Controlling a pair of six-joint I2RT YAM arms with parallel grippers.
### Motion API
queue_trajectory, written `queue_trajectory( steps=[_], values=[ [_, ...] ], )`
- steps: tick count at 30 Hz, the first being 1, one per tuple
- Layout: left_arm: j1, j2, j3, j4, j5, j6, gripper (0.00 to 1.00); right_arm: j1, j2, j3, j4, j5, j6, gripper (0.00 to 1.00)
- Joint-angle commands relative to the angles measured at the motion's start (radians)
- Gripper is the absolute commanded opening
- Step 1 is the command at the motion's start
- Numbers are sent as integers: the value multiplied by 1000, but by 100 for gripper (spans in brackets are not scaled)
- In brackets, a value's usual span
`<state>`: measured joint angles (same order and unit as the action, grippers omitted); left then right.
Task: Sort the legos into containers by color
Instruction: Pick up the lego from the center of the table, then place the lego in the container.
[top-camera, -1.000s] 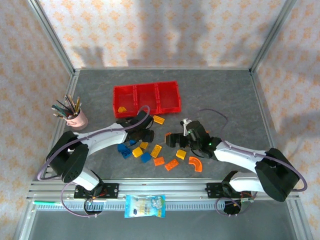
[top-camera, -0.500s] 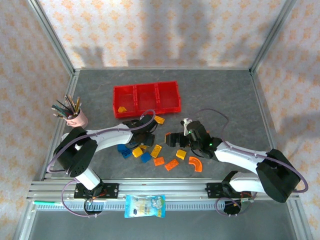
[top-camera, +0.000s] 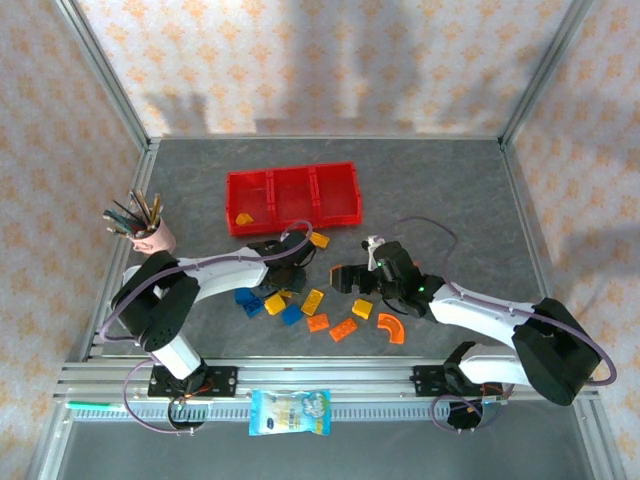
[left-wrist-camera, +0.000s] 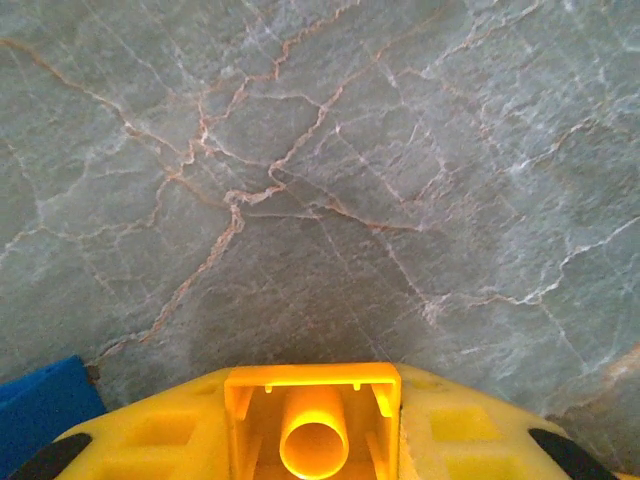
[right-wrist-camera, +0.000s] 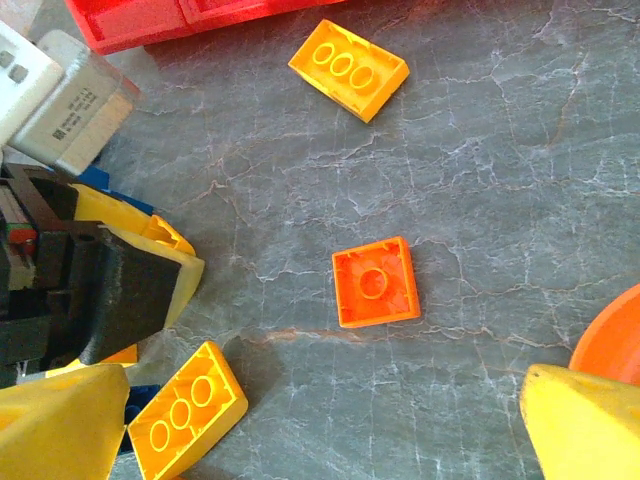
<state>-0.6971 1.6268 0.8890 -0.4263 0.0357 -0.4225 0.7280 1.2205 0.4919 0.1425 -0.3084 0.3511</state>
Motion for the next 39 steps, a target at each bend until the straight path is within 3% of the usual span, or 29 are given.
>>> queue_trajectory(
  steps=[1,10,19,27,34,39],
  values=[
    [-4,-76,21,-25,-51,-13,31,5,-32,38,-19,35,-23,100],
    [31,-169,136,-68,-185,23,30,5,-33,122,2,43,-44,100],
    [204,-142,284,-8,-264,64,30,5,70,222,96,76,-16,100],
    [365,24,348,162,-242,40,30,3,181,306,114,88,-22,100],
    [428,248,526,130,-297,10,31,1,192,308,117,100,-24,100],
    [441,275,577,133,-277,2,43,-9,164,295,106,101,-26,100]
  ],
)
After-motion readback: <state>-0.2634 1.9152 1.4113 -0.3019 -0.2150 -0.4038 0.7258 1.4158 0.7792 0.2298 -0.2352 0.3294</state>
